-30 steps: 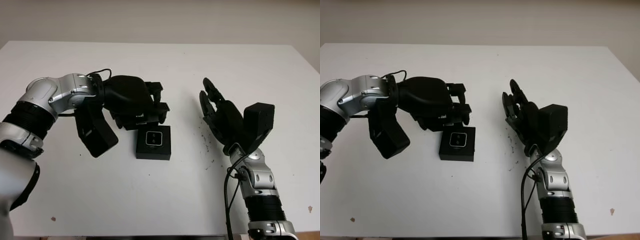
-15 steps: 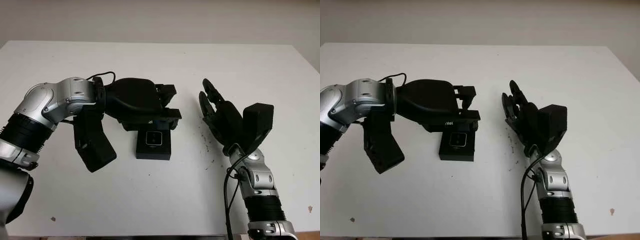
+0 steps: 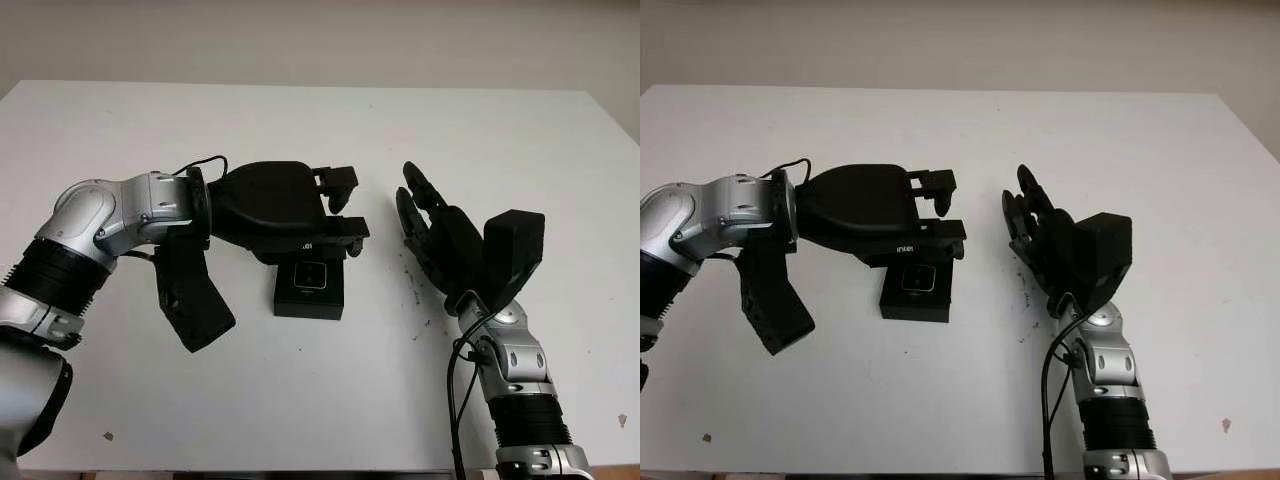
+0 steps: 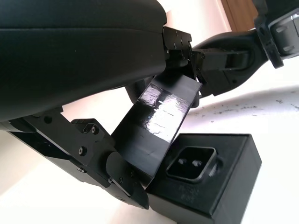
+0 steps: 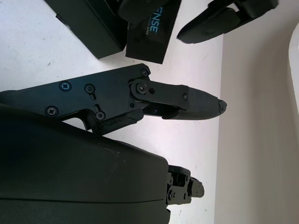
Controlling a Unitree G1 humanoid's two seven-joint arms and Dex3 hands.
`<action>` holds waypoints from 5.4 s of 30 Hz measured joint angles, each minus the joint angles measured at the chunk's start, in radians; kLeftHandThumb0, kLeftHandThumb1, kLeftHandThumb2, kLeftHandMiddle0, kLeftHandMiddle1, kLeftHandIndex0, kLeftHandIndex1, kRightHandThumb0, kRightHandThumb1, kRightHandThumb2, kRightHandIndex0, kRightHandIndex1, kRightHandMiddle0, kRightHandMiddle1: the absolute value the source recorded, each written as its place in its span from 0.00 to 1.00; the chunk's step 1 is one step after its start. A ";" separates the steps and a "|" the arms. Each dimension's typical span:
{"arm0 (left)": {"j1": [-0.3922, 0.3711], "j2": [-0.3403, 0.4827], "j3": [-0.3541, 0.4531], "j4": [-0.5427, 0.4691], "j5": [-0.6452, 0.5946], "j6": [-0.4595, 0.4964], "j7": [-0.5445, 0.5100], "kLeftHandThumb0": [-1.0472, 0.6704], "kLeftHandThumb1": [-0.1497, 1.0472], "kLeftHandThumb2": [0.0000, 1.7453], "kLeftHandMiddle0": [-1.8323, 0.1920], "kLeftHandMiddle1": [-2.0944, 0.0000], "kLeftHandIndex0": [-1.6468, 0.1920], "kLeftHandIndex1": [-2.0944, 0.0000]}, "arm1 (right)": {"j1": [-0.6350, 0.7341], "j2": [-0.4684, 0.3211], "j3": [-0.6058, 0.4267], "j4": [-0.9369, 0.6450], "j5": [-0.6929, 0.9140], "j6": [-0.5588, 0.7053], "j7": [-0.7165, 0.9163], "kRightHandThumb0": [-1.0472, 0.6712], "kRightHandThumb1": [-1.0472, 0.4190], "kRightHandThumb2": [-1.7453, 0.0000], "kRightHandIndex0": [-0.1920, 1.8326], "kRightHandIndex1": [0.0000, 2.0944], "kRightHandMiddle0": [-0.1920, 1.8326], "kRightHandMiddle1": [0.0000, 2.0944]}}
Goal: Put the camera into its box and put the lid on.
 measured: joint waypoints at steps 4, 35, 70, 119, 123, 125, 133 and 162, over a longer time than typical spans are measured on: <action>0.000 -0.006 -0.013 0.015 0.036 -0.016 0.042 0.60 1.00 0.10 0.88 0.30 0.88 0.38 | 0.001 0.001 0.000 0.000 0.001 0.000 0.000 0.21 0.00 0.71 0.06 0.03 0.08 0.02; 0.127 0.031 0.022 -0.225 -0.094 -0.009 -0.113 0.55 0.99 0.04 0.84 0.12 0.79 0.17 | 0.005 0.014 0.002 0.000 0.000 0.000 -0.002 0.21 0.00 0.72 0.06 0.03 0.08 0.03; 0.226 0.042 0.059 -0.318 0.179 0.095 -0.081 0.26 1.00 0.08 0.94 0.97 0.92 0.97 | 0.013 0.017 0.001 -0.019 0.001 0.015 -0.004 0.22 0.00 0.72 0.07 0.03 0.08 0.03; 0.116 -0.023 0.221 -0.276 -0.700 0.952 -0.805 0.01 0.98 0.04 0.99 0.98 1.00 1.00 | -0.069 -0.029 -0.129 -0.083 0.076 0.032 -0.134 0.25 0.00 0.67 0.06 0.02 0.08 0.03; 0.101 -0.063 0.186 -0.214 -0.666 0.922 -0.783 0.02 0.96 0.03 0.99 0.98 1.00 1.00 | -0.070 -0.028 -0.135 -0.091 0.079 0.042 -0.144 0.25 0.00 0.67 0.05 0.02 0.07 0.02; 0.097 -0.082 0.167 -0.183 -0.655 0.902 -0.778 0.04 0.94 0.03 0.99 0.98 1.00 1.00 | -0.070 -0.029 -0.134 -0.096 0.078 0.043 -0.146 0.25 0.00 0.66 0.05 0.02 0.07 0.02; 0.092 -0.116 0.139 -0.149 -0.647 0.893 -0.792 0.08 0.91 0.03 0.99 0.97 1.00 1.00 | -0.070 -0.028 -0.123 -0.108 0.072 0.043 -0.146 0.26 0.00 0.64 0.04 0.02 0.05 0.02; 0.094 -0.204 0.092 -0.057 -0.602 0.686 -0.708 0.08 0.85 0.02 0.94 0.96 0.98 0.98 | -0.060 -0.028 -0.117 -0.108 0.063 0.043 -0.138 0.27 0.00 0.63 0.04 0.02 0.04 0.02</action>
